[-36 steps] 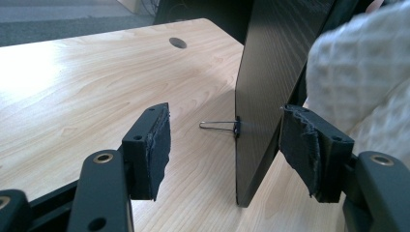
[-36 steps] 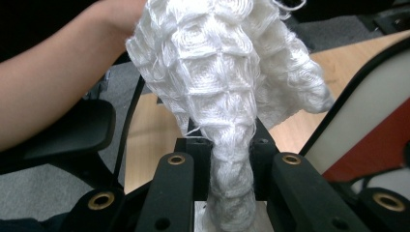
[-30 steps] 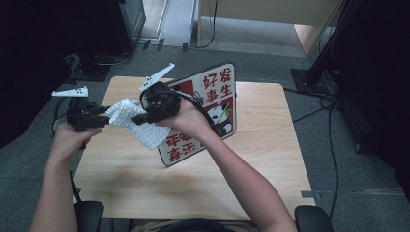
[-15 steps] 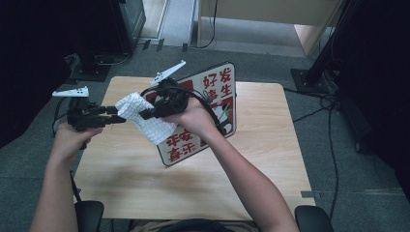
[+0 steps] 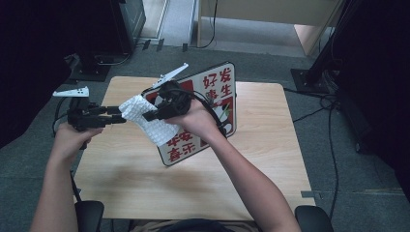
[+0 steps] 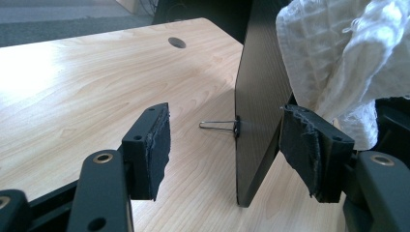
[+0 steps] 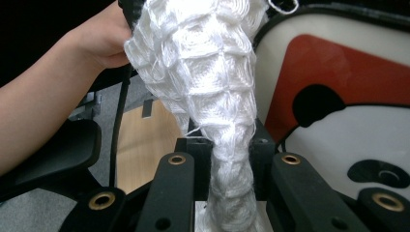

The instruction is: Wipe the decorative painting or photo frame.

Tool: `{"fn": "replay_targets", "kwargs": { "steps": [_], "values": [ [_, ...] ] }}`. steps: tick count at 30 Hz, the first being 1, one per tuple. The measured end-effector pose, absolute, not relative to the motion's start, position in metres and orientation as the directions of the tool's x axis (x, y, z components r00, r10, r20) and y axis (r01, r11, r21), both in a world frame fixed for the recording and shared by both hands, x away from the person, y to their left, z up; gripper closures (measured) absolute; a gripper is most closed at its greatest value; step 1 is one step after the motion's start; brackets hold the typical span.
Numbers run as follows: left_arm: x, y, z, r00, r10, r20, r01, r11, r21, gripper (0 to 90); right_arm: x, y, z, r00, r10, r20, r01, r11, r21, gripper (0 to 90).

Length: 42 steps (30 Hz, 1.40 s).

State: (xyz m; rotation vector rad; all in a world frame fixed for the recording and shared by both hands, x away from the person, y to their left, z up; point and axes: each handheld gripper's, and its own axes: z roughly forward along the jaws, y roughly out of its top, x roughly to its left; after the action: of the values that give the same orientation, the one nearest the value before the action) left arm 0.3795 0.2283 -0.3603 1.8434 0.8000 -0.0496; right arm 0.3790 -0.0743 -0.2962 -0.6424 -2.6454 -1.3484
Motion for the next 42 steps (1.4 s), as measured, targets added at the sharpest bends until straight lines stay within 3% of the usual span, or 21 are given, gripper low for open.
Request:
{"fn": "replay_targets", "kwargs": {
  "steps": [42],
  "values": [
    [0.379,0.231,-0.361,0.775,0.496,-0.392,0.54,-0.197,0.818,35.5,0.374,-0.08,-0.333,-0.884,0.35,0.311,0.461,0.534,0.709,78.1]
  ]
}}
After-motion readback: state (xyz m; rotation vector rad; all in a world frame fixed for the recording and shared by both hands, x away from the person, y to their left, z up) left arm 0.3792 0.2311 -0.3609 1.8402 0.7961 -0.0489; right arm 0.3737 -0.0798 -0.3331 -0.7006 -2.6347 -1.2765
